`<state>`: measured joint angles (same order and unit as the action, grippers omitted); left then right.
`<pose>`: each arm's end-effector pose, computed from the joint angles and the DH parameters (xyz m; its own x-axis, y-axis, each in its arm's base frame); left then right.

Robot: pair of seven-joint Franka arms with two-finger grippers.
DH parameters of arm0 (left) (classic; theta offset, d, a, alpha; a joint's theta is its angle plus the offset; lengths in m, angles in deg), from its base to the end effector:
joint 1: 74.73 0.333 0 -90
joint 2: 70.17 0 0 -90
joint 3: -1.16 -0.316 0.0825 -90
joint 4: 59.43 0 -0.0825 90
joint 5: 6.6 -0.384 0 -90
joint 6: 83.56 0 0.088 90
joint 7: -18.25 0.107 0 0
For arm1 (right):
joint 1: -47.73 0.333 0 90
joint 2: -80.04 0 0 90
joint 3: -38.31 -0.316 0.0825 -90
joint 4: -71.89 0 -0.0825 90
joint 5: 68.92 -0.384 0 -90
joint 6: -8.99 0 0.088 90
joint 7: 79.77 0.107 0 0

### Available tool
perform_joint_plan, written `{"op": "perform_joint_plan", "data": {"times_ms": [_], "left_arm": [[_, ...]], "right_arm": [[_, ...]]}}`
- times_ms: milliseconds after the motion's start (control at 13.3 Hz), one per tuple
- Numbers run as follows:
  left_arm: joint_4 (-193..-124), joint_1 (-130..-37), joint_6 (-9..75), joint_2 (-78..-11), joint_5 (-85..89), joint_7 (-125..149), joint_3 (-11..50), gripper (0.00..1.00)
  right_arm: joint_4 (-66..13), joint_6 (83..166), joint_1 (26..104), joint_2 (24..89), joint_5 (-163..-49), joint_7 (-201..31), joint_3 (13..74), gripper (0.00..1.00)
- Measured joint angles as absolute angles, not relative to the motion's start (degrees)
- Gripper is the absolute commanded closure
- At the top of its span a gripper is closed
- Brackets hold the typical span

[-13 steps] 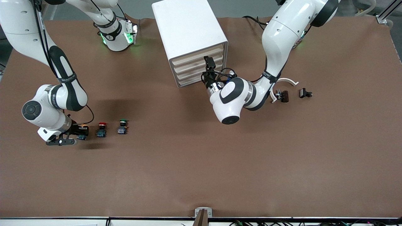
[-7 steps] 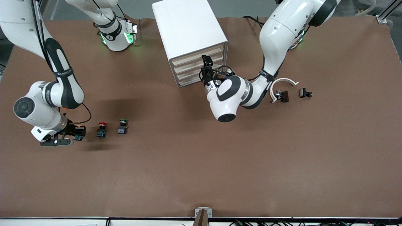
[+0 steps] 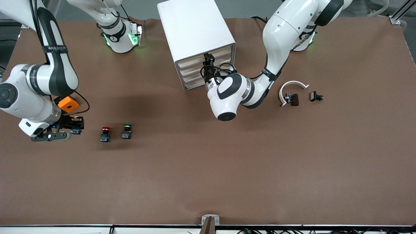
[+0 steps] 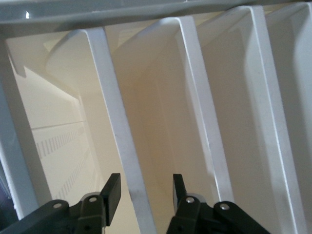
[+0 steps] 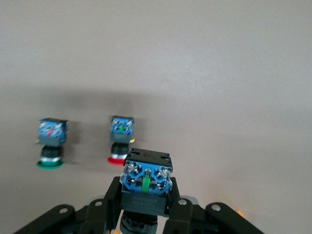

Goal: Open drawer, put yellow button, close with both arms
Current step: 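Pull the top drawer open with the left gripper while the right gripper lifts the button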

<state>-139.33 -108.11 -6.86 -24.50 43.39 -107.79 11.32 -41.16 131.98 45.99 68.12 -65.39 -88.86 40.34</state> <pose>0.4238 -0.5014 0.2559 -0.1957 0.9633 -0.1839 0.3166 -0.1154 -0.9415 0.5908 -0.0408 0.3628 0.9910 0.1263 -0.0442 0.1285 -0.9904 0.0514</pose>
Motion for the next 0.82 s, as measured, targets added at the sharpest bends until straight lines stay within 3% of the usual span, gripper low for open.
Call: {"op": "perform_joint_plan", "data": {"times_ms": [300, 824], "left_arm": [[-139.17, -107.95, -7.59, -24.58, 43.78, -110.08, 11.27, 1.0], [-139.15, -106.95, -7.62, -24.58, 43.95, -111.92, 10.91, 1.0]], "right_arm": [[-41.09, 126.64, 48.14, 73.46, -65.42, -88.34, 40.3, 0.82], [-34.33, 109.88, 56.99, 77.6, -65.44, -72.42, 40.02, 0.82]]}}
